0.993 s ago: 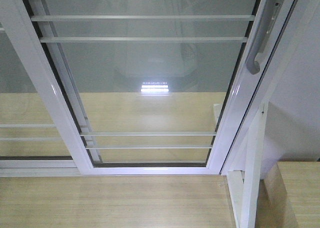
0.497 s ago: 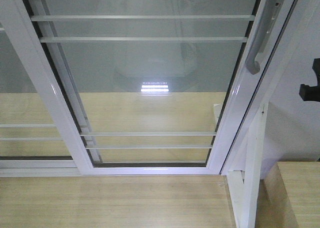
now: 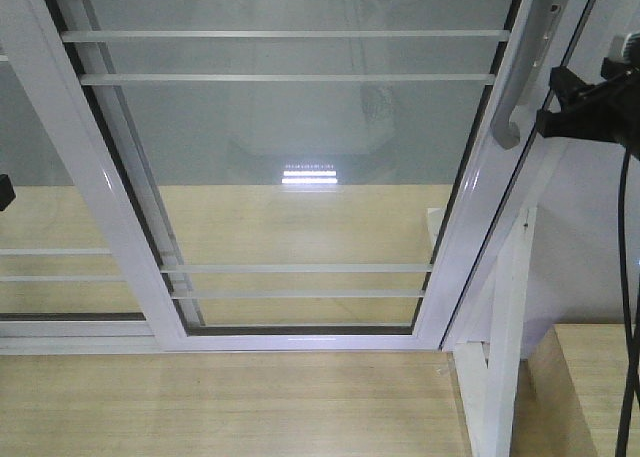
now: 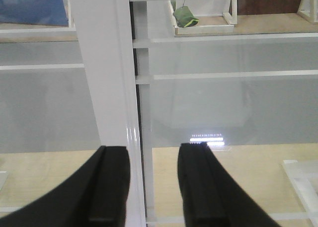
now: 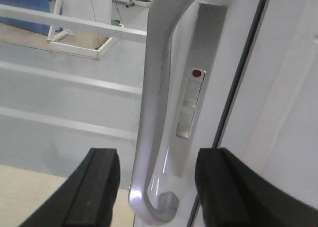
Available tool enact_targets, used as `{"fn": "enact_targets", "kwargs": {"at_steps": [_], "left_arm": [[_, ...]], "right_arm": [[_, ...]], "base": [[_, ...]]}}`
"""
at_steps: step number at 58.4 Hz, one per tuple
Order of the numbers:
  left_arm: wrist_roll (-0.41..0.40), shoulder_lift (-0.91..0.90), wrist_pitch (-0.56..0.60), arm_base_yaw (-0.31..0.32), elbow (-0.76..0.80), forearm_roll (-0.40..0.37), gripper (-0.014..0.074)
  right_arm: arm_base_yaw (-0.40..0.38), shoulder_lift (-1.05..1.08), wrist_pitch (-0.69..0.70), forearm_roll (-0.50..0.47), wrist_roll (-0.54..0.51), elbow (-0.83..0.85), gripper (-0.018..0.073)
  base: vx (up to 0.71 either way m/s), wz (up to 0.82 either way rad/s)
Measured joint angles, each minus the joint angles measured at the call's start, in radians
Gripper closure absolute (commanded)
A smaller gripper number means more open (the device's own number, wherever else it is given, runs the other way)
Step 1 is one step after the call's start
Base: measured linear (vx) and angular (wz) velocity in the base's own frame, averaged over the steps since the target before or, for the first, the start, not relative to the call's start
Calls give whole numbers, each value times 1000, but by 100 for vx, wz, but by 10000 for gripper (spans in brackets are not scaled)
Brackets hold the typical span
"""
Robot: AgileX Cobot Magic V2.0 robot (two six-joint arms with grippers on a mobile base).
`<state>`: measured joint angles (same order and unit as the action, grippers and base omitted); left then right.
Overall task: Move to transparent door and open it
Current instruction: 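Close the right gripper around the silver handle, then pull the handle with the right gripper, sliding the glass panel open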
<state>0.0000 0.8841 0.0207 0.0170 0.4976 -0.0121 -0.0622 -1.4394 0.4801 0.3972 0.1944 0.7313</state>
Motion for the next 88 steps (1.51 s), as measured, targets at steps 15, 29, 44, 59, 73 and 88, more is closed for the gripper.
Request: {"fn": "enact_targets", "kwargs": {"at_steps": [15,29,44,59,73,88], "left_arm": [[0,0,37,0,0,3,208],[0,0,37,0,0,3,208],[0,0,37,0,0,3,208],[0,0,37,0,0,3,208],[0,0,37,0,0,3,208],[0,0,37,0,0,3,208]], "right_arm": [[0,-185,30,34,19,168,143],[26,-309,33,47,52,304,144],[56,-418,0,47,52,431,233],[56,-422,-9,41,65,436,329],[77,-422,-17,48,88,440,294],[130,-423,-37,34,87,446,293]], "base": [[0,0],[0,0],[0,0],[0,0],[0,0],[0,0]]}}
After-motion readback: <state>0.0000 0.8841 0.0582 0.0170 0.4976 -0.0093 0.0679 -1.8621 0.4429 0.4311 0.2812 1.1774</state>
